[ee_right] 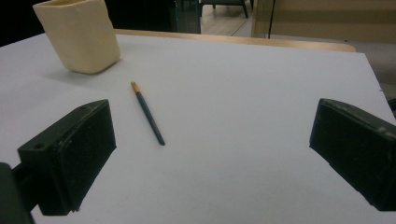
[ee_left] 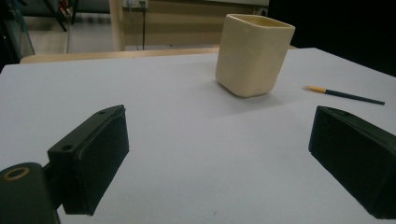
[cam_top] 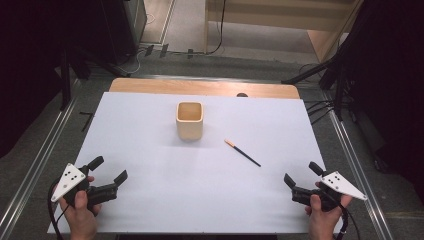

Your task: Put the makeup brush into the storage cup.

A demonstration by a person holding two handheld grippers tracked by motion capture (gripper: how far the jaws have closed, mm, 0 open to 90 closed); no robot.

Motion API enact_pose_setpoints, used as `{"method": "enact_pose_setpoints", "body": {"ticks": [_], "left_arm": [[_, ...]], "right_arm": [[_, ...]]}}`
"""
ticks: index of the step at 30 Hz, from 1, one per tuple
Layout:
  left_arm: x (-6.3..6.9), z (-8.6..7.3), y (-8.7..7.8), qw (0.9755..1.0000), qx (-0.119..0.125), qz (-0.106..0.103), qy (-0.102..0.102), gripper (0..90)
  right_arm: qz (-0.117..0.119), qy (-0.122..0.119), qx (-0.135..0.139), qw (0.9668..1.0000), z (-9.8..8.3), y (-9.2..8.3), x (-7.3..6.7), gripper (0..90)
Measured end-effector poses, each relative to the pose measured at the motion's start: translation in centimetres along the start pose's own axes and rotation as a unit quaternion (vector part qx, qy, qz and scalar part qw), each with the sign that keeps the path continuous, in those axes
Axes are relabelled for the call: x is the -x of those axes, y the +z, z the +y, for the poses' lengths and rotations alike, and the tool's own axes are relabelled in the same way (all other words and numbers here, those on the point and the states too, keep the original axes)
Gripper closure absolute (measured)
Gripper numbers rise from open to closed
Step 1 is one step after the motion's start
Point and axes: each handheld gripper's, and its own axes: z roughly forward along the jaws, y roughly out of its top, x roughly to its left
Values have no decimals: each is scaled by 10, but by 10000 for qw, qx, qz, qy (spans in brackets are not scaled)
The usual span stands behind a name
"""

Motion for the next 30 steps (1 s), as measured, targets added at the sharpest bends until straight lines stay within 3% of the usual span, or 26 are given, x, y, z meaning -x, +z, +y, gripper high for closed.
{"method": "enact_pose_setpoints", "body": {"ticks": [6, 8, 14, 16, 17, 20, 24, 30], "left_arm": [[6, -1, 1, 9995, -114, 125, 268, 56], [6, -2, 1, 9996, -90, 128, 215, 56], [7, -3, 2, 9996, -138, 105, 219, 56], [6, -3, 1, 9997, -109, 93, 204, 56], [6, -3, 1, 9997, -104, 92, 194, 56], [4, -4, 1, 9998, -92, 82, 147, 57], [4, -4, 0, 9999, -80, 76, 118, 56], [4, -4, 0, 9999, -77, 58, 104, 56]], "right_arm": [[48, 113, 5, 9999, 1, 1, -3, 83], [137, 209, 42, 9997, 3, 1, -5, 85], [68, 132, 41, 9999, 9, 0, -9, 87], [48, 104, 18, 9999, 13, 1, -10, 112], [67, 182, -49, 9998, 16, 3, -10, 210], [198, 269, -102, 9994, 21, 7, -10, 185], [182, 289, -230, 9992, 27, 13, -12, 184], [273, 184, -412, 9986, 35, 23, -17, 195]]}}
